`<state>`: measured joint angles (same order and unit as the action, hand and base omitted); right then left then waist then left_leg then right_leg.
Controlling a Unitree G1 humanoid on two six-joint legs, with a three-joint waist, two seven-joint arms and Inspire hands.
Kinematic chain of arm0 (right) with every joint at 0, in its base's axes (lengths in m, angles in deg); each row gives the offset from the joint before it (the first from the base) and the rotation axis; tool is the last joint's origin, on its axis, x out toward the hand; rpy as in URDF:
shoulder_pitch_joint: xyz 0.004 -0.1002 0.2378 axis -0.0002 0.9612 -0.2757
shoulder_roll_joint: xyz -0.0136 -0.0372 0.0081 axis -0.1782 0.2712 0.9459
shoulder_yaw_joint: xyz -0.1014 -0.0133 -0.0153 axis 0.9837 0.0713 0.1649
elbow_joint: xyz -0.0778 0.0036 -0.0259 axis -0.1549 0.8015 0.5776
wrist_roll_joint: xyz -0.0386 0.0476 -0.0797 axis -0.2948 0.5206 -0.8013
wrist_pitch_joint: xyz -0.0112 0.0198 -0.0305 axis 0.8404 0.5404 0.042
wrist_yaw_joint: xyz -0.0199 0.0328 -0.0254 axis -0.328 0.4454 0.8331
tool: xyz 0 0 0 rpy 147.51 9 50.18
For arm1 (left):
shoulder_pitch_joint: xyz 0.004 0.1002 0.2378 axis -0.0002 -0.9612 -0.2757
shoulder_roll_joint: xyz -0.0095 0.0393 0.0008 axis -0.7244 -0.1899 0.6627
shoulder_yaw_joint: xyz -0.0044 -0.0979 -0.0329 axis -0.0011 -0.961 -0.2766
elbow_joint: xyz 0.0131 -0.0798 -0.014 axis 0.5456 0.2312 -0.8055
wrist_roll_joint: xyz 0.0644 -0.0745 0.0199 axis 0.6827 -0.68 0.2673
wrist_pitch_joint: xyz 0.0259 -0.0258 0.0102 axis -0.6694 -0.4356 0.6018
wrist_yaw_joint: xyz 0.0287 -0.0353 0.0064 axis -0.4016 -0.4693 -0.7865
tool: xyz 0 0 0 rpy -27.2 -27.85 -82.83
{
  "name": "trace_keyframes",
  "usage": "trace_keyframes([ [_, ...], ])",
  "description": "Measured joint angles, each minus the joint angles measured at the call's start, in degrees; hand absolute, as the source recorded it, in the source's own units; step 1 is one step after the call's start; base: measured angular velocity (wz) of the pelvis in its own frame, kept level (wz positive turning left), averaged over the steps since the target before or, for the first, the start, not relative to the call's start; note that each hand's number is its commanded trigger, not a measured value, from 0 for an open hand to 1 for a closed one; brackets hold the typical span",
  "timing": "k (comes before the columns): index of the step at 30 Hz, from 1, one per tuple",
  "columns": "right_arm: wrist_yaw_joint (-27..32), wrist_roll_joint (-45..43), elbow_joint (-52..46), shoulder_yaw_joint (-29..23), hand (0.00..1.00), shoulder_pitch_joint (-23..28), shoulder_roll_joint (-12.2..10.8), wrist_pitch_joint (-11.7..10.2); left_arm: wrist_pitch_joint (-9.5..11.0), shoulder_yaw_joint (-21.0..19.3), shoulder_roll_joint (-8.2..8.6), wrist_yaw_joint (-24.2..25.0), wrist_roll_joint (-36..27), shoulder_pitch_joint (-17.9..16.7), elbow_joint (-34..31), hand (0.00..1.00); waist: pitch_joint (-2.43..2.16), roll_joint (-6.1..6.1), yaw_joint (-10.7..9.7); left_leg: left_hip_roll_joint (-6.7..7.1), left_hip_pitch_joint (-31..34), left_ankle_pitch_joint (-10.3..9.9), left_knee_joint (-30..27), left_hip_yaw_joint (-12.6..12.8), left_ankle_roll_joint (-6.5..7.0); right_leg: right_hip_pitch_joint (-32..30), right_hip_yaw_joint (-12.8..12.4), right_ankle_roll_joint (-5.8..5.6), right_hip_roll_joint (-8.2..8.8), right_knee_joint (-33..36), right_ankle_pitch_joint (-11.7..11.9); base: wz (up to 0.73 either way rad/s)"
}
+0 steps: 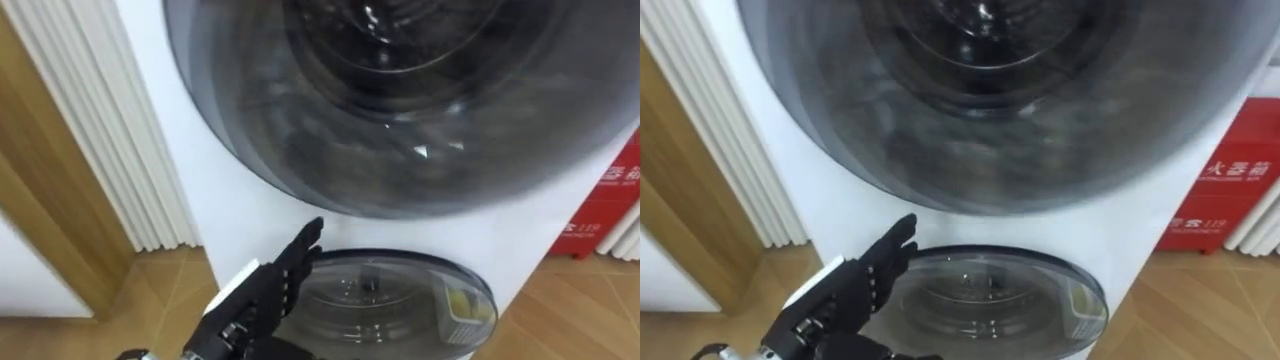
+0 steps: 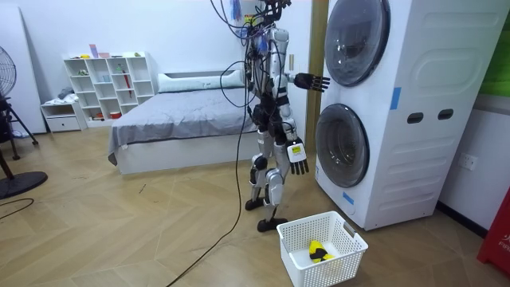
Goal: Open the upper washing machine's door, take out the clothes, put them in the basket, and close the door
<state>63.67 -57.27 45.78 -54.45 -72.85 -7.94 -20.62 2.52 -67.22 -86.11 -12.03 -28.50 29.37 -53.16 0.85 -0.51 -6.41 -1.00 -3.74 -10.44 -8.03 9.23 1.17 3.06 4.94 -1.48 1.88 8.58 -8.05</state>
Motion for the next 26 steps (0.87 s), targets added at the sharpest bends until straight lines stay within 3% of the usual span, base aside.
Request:
trace_keyframes([
  [4,-0.2,-0.2,-0.5,0.1,0.0,-0.1,0.3,0.0,0.0,1.5,-0.02,0.0,0.0,0.4,4.4,0.0,0.09,-0.57,-0.4,-0.24,0.0,-0.1,-0.1,0.0,-0.14,0.0,0.6,0.07,-0.22,0.0,0.0,0.0],
  [10,-0.2,-0.1,-1.6,0.9,0.0,0.2,0.4,0.2,0.8,2.8,-0.08,-2.9,2.9,1.1,19.3,0.0,0.21,-0.54,0.0,-0.38,-0.4,-0.4,-0.1,1.0,-0.65,-0.1,-0.1,1.17,-0.45,0.0,-0.7,-0.11],
  [12,-0.2,-0.1,-2.1,0.9,0.0,0.9,0.5,0.4,2.0,2.9,0.1,-4.4,5.7,1.2,25.5,0.0,0.23,-0.42,0.5,-0.51,-0.8,-0.5,-0.1,1.5,-0.82,-0.2,-0.3,1.4,-0.6,0.0,-0.9,-0.12],
  [14,-0.1,0.1,-2.1,0.9,0.0,1.2,0.4,0.5,4.8,2.8,0.32,-7.6,8.2,0.9,38.6,0.0,-0.07,-0.26,0.6,-0.61,-1.9,-0.7,0.3,1.7,-1.06,0.4,-0.3,1.6,-0.74,0.1,-1.6,-0.05],
  [15,-0.1,0.4,-2.1,0.9,0.0,1.2,0.4,0.5,5.1,2.4,0.35,-8.4,8.9,0.8,42.2,0.0,-0.16,-0.19,0.7,-0.68,-2.0,-0.7,0.3,1.7,-1.16,0.5,-0.2,1.68,-0.79,0.1,-1.7,-0.03],
  [17,-0.1,0.4,-2.0,0.7,0.0,1.6,-0.2,0.5,6.3,-3.2,0.19,-13.1,10.1,0.2,57.3,0.0,-0.68,0.31,1.4,-1.16,-2.3,-0.9,0.2,1.6,-1.56,0.8,-0.2,2.06,-1.3,0.1,-1.8,-0.05],
  [18,-0.1,0.6,-1.9,0.7,0.0,1.8,-0.2,0.5,6.5,-5.2,-0.02,-14.7,10.0,0.1,61.0,0.0,-0.77,0.57,1.8,-1.29,-2.6,-1.0,0.2,1.6,-1.7,0.9,-0.3,2.18,-1.42,0.1,-1.9,-0.12],
  [19,-0.1,0.6,-1.8,0.1,0.0,2.5,-0.4,0.5,7.2,-9.7,-0.57,-17.8,10.0,-0.7,67.5,0.0,-0.86,1.27,2.6,-1.56,-3.1,-1.2,0.2,1.8,-1.96,1.3,-0.9,2.36,-1.77,0.0,-2.0,-0.21],
  [20,-0.2,0.6,-2.0,-0.6,0.0,3.1,-0.7,0.5,7.2,-13.2,-1.23,-21.2,10.1,-1.7,71.6,0.0,-0.85,1.8,3.5,-1.87,-3.7,-1.4,0.2,1.7,-2.37,1.6,-1.5,2.43,-2.14,-0.1,-2.0,-0.25],
  [22,-0.5,1.4,-2.1,-0.9,0.0,3.8,-0.7,0.4,7.2,-14.8,-1.72,-25.2,12.0,-4.0,75.9,0.0,-0.83,2.01,4.3,-1.9,-4.6,-1.6,0.2,1.6,-2.59,2.8,-1.7,2.47,-2.12,-0.7,-2.1,-0.13],
  [24,-0.9,3.0,-1.7,-1.0,0.0,4.4,-0.7,0.4,6.9,-15.3,-1.09,-27.7,15.6,-5.6,78.4,0.0,-0.74,1.95,4.7,-1.84,-5.4,-1.8,0.2,1.5,-2.68,3.7,-1.6,2.46,-2.04,-0.9,-2.1,0.0],
  [26,-0.9,4.7,-0.8,-1.1,0.0,4.3,-0.7,0.1,5.8,-16.1,1.94,-29.4,18.0,-5.8,80.7,0.0,-0.62,1.45,5.2,-1.7,-5.8,-2.5,0.2,1.3,-2.35,4.2,-1.6,2.1,-1.88,-0.9,-2.4,0.03],
])
